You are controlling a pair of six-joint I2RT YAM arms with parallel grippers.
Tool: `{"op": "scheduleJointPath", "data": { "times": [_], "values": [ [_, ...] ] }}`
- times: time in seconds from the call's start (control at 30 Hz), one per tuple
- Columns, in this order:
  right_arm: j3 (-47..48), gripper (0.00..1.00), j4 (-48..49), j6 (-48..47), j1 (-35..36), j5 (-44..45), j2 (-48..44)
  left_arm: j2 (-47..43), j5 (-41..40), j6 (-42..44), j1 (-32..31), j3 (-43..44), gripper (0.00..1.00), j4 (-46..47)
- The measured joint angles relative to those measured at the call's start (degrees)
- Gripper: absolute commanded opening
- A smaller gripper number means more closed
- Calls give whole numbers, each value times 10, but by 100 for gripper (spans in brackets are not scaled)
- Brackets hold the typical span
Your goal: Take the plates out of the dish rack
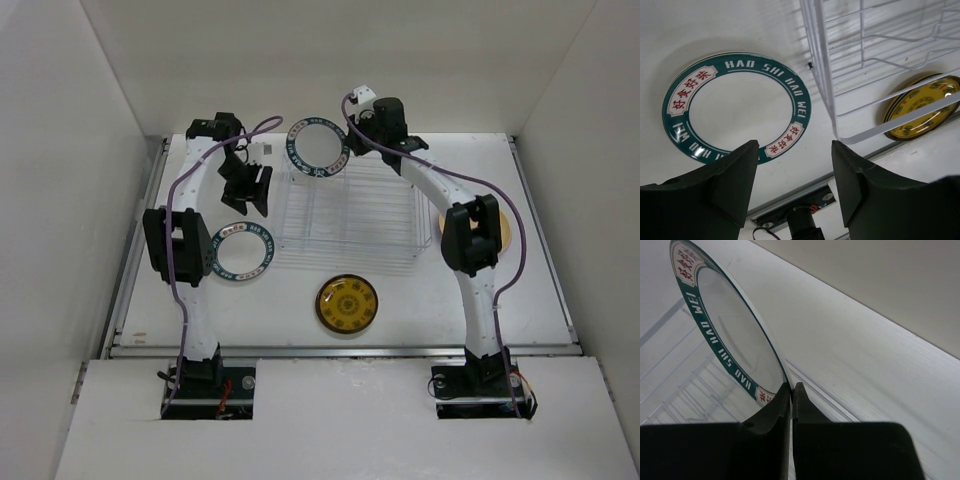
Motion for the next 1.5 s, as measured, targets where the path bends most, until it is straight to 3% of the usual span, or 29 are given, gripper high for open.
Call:
{"op": "scheduleJointPath", "data": {
  "times": [0.53, 1.07, 1.3, 1.5],
  "values": [
    [-37, 0, 14, -8, 4, 12, -43, 39, 50, -49, -21, 5, 57, 55],
    [-91, 0, 57, 147, 1, 5, -171, -39, 24, -50, -20, 5, 57, 83],
    [-194, 0, 49, 229, -12, -72, -228, -71, 49, -49, -17, -2, 58, 118],
    [-316, 0, 65, 290, -14, -128, -289, -117, 83, -47, -3, -58, 60, 186]
  ]
}}
